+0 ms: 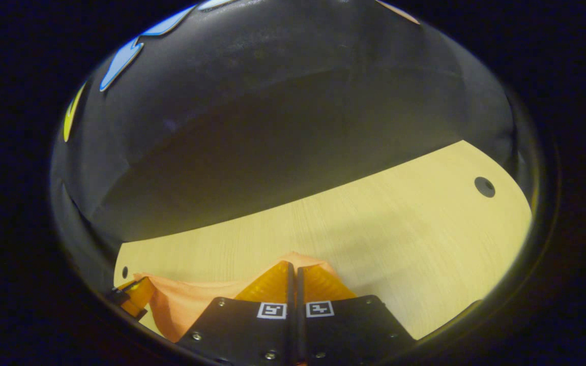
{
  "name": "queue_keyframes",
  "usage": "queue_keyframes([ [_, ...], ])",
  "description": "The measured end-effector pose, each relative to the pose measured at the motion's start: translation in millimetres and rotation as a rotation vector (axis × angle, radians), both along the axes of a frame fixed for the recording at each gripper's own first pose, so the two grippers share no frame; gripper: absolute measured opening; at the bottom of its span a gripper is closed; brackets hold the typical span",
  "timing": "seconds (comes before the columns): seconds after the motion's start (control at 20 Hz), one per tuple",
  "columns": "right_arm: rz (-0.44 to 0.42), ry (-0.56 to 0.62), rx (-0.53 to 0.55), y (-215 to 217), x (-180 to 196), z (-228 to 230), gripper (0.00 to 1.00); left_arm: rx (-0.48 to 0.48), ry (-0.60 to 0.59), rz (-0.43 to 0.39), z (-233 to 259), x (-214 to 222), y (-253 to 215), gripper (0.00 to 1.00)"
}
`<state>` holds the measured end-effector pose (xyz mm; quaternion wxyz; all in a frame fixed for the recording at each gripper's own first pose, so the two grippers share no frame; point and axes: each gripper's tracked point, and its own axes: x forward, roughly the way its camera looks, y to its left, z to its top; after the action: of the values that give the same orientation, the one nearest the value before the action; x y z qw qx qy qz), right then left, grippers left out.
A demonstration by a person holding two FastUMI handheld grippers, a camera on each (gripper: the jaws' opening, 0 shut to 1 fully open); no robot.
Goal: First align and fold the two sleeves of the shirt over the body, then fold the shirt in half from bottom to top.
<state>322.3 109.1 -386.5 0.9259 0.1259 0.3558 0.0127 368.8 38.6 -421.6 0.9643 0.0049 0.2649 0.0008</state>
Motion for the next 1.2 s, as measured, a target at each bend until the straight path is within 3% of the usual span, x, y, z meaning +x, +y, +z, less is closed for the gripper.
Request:
queue_keyframes([
  [0.3,-0.01,0.028,-0.02,2,-3,-3,0.02,-0.057,0.047,-0.029,-16,-3,-2,0.11],
  [0.35,-0.013,0.034,-0.02,0,-3,-2,0.06,-0.049,0.048,-0.021,-16,-5,0,0.38],
  [0.4,-0.02,0.042,-0.032,-4,-4,-4,0.08,-0.056,0.043,-0.02,-14,-5,0,0.42],
  [0.55,-0.01,0.048,-0.028,-9,-9,0,0.51,-0.081,0.042,-0.021,-3,-15,-5,0.67],
  [0.6,-0.007,0.043,-0.034,-11,-11,6,0.52,-0.09,0.043,-0.02,1,-16,-5,0.72],
  [0.7,0.009,0.013,-0.05,-12,-15,24,0.52,-0.115,0.036,-0.014,15,-24,-11,0.68],
  [0.75,0.019,-0.007,-0.058,-11,-17,36,0.52,-0.123,0.03,-0.011,26,-28,-14,0.77],
  [0.85,0.043,-0.041,-0.05,-7,-22,62,0.52,-0.129,0.02,-0.015,47,-40,-13,0.73],
  [0.9,0.053,-0.057,-0.047,-5,-28,77,0.52,-0.133,0.009,-0.016,63,-49,-15,0.77],
  [0.95,0.065,-0.074,-0.044,-6,-36,90,0.52,-0.139,-0.006,-0.014,79,-58,-15,0.73],
  [1.0,0.081,-0.097,-0.043,-5,-45,108,0.52,-0.149,-0.027,-0.014,96,-68,-16,0.77],
  [1.1,0.109,-0.156,-0.058,-5,-66,147,0.52,-0.16,-0.084,-0.02,134,-92,-16,0.68],
  [1.15,0.119,-0.185,-0.067,-5,-79,165,0.52,-0.162,-0.106,-0.022,153,-106,-15,0.77],
  [1.2,0.128,-0.209,-0.073,-5,-95,187,0.52,-0.161,-0.119,-0.026,169,-120,-13,0.77],
])
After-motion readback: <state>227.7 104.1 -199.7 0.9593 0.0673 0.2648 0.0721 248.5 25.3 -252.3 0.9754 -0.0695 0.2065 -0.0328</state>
